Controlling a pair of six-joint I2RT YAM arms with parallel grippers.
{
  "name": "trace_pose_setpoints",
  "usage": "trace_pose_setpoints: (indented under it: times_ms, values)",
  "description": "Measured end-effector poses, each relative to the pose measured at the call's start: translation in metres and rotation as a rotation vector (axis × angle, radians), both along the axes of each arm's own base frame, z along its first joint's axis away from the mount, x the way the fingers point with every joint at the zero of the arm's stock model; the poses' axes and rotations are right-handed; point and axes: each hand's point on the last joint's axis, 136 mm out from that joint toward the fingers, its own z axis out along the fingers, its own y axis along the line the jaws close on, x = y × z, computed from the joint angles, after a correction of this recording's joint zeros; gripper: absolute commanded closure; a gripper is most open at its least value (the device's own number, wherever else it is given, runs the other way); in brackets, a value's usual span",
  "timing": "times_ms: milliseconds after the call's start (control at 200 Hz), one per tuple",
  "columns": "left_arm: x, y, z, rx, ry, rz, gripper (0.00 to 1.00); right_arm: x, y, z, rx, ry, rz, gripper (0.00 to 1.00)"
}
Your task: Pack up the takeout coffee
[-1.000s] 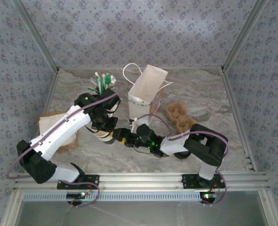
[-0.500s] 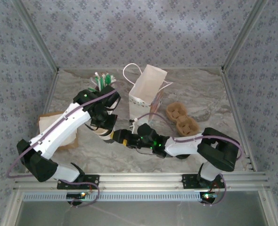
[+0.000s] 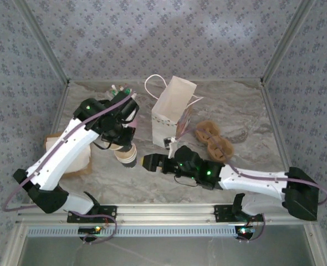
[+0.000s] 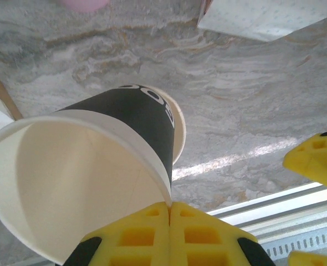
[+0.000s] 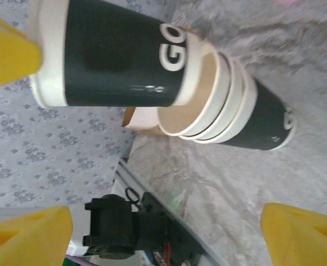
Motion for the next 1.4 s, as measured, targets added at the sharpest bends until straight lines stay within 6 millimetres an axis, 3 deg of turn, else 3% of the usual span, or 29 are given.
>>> trace_pose_setpoints:
  times_ms: [205,375,540,720,899,1114,1399]
  values:
    - [-0.007,-0.009,0.034,-0.028,-0.064,-0.051,1.00,0.003,-0.036,0.008,-0.074,-0.054,-0.077,0.00]
    - [-0.022,-0.038,0.060,-0.096,-0.116,-0.160,1.00,0.001,-0.071,0.008,-0.157,-0.078,-0.131,0.00]
    - [-0.044,-0.068,0.058,-0.107,-0.091,-0.271,1.00,0.002,-0.112,0.004,-0.262,-0.096,-0.187,0.00]
    - [-0.071,-0.087,0.033,-0.066,-0.013,-0.357,1.00,0.001,-0.162,0.004,-0.324,-0.109,-0.276,0.00]
    - [-0.096,-0.103,-0.020,0.034,0.092,-0.430,1.00,-0.001,-0.199,-0.015,-0.367,-0.090,-0.353,0.00]
    - [-0.097,-0.115,-0.066,0.104,0.125,-0.430,1.00,-0.001,-0.212,-0.051,-0.436,-0.037,-0.385,0.00]
    - [-0.083,-0.129,-0.110,0.189,0.120,-0.409,1.00,0.003,-0.217,-0.057,-0.448,-0.020,-0.414,0.00]
